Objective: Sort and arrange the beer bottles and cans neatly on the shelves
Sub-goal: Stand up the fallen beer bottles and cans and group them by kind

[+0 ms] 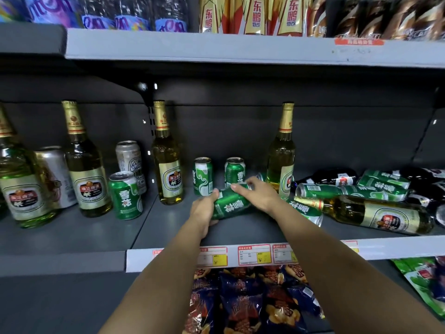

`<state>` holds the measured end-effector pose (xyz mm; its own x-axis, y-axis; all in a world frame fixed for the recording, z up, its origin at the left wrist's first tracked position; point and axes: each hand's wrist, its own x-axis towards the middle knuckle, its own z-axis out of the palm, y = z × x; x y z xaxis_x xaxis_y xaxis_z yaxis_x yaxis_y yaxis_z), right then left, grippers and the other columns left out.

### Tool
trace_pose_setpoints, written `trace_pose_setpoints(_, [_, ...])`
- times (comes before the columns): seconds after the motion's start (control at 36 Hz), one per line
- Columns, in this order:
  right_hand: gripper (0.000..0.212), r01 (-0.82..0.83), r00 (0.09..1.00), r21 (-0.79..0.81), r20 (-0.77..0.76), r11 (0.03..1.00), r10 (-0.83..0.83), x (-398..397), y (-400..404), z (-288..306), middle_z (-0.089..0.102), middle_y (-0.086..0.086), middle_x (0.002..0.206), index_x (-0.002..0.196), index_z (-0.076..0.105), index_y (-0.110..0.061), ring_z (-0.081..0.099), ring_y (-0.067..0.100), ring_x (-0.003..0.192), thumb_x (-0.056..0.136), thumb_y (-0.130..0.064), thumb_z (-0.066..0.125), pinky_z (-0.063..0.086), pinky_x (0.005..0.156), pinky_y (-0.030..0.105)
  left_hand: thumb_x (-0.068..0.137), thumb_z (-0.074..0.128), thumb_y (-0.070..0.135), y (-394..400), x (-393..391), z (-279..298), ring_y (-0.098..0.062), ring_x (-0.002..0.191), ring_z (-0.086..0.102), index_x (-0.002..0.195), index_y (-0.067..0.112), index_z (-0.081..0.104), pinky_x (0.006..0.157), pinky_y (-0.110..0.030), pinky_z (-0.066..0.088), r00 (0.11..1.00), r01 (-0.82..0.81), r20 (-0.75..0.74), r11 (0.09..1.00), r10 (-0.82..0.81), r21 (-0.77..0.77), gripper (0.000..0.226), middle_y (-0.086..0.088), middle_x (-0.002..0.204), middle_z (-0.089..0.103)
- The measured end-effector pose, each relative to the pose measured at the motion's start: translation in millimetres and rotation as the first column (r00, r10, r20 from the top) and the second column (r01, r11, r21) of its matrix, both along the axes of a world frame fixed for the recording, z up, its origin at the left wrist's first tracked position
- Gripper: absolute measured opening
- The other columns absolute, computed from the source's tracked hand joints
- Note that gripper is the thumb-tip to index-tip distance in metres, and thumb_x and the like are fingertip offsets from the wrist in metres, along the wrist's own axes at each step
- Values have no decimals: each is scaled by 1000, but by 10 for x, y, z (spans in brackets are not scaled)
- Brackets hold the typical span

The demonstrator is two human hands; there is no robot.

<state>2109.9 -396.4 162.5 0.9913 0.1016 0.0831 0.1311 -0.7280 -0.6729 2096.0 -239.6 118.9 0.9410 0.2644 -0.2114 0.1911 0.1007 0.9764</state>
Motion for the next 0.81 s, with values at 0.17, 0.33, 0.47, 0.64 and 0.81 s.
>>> trace_pose_setpoints(0.17, [81, -16, 999, 145, 31, 989, 12, 55, 296, 60, 53, 6, 134, 135, 39, -17, 54, 26, 118, 73, -51, 78, 50, 95, 42, 101, 44, 27, 63, -117, 51, -13, 89, 62, 129, 16, 53, 63, -25, 48, 998, 68, 10, 995, -67, -73, 31, -4, 112, 66])
trace_pose_setpoints(0.33, [75, 12, 977, -150, 212, 989, 21, 14, 465, 154, 60, 4, 125, 126, 39, -21, 57, 29, 115, 71, -55, 77, 46, 89, 37, 48, 74, 31, 128, -83, 52, -21, 106, 60, 128, 32, 47, 90, -32, 51, 974, 114, 134, 904, -184, 411, 84, -6, 117, 64])
trace_pose_setpoints(0.47, [64, -162, 981, 34, 116, 986, 157, 27, 452, 84, 63, 3, 121, 127, 50, -19, 59, 23, 113, 76, -50, 76, 46, 98, 38, 69, 82, 27, 80, -59, 44, -23, 100, 60, 121, 22, 51, 89, -36, 50, 971, -79, 232, 824, -64, 561, 61, 0, 106, 64])
trace_pose_setpoints(0.64, [107, -68, 990, -460, -138, 885, 4, 91, -93, 262, 29, 8, 157, 153, 18, -19, 33, 32, 141, 72, -71, 66, 33, 113, 45, 73, 84, 33, 212, -8, -1, -26, 100, 61, 115, 19, 53, 85, -30, 47, 950, -287, 237, 870, 204, 400, 54, 0, 100, 61])
trace_pose_setpoints(0.81, [93, -169, 889, -738, -400, 653, -222, 17, -408, 233, 40, 8, 149, 148, 33, -14, 45, 34, 131, 74, -47, 79, 42, 103, 45, 72, 83, 37, 444, 60, 27, -35, 113, 55, 128, 11, 50, 95, -41, 48, 894, -447, 213, 808, 394, 385, 70, -14, 128, 53])
